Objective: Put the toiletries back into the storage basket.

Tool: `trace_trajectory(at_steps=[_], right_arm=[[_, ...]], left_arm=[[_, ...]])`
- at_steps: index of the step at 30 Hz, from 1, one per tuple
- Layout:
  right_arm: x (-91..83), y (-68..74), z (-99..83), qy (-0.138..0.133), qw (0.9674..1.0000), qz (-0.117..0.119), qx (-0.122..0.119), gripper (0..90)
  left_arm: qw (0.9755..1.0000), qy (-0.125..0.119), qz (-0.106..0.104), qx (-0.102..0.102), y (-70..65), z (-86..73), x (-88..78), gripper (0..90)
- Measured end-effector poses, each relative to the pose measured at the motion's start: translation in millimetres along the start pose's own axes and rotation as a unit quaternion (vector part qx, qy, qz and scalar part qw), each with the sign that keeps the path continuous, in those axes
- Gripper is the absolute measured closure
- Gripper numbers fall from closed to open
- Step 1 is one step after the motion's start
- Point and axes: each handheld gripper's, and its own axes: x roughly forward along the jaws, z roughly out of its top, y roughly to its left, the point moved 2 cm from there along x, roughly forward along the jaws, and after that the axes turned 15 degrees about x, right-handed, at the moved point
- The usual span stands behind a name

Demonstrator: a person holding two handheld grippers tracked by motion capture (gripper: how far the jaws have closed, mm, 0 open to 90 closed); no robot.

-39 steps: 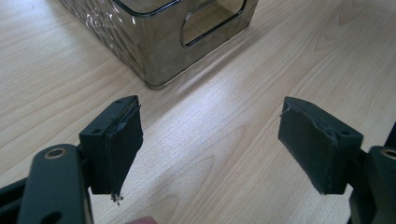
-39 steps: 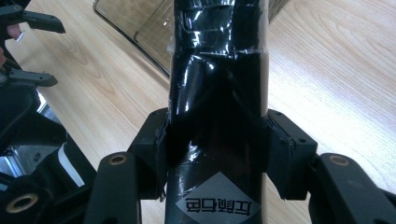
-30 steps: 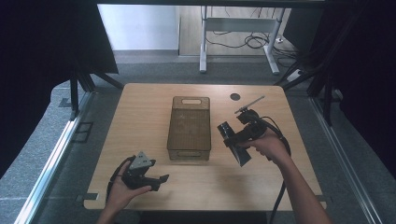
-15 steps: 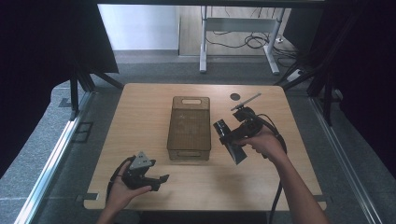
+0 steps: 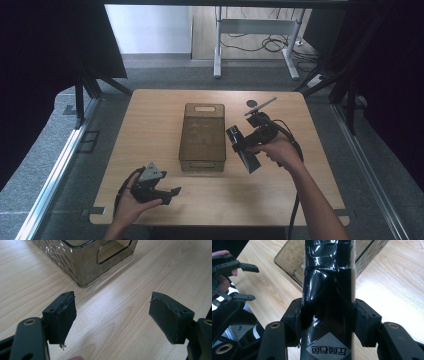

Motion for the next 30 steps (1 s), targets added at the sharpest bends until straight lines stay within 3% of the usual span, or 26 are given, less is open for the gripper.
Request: trace_trajectory(at_steps=[30], right_arm=[[24.7,17.1,45.4,0.006,0.9996,0.016,0.024,46.8]], left_arm=[[1.0,0.0,-0.001,0.001,2.4,-1.4,-0.5,21.9]])
